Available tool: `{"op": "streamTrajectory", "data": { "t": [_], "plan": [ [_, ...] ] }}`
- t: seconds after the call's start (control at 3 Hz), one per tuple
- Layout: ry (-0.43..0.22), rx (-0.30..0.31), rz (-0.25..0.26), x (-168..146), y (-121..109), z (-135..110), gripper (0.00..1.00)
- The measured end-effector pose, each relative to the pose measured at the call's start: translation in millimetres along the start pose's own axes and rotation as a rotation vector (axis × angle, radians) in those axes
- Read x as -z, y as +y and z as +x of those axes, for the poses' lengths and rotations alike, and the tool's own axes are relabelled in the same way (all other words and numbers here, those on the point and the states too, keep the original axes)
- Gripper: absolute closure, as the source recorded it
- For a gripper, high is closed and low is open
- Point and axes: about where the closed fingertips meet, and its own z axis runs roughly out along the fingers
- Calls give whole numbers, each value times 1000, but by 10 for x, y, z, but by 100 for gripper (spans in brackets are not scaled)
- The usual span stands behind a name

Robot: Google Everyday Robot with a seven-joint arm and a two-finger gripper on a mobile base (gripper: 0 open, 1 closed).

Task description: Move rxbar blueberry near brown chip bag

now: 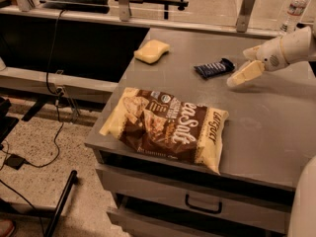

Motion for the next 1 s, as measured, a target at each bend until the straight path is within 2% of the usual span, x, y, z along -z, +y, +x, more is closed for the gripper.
{"op": "streamTrajectory", "data": {
  "t": [0.67,1.0],
  "plan": [
    [-3,59,-51,-141,126,-148,0],
    [22,85,-78,-246,214,-174,0]
  ]
}}
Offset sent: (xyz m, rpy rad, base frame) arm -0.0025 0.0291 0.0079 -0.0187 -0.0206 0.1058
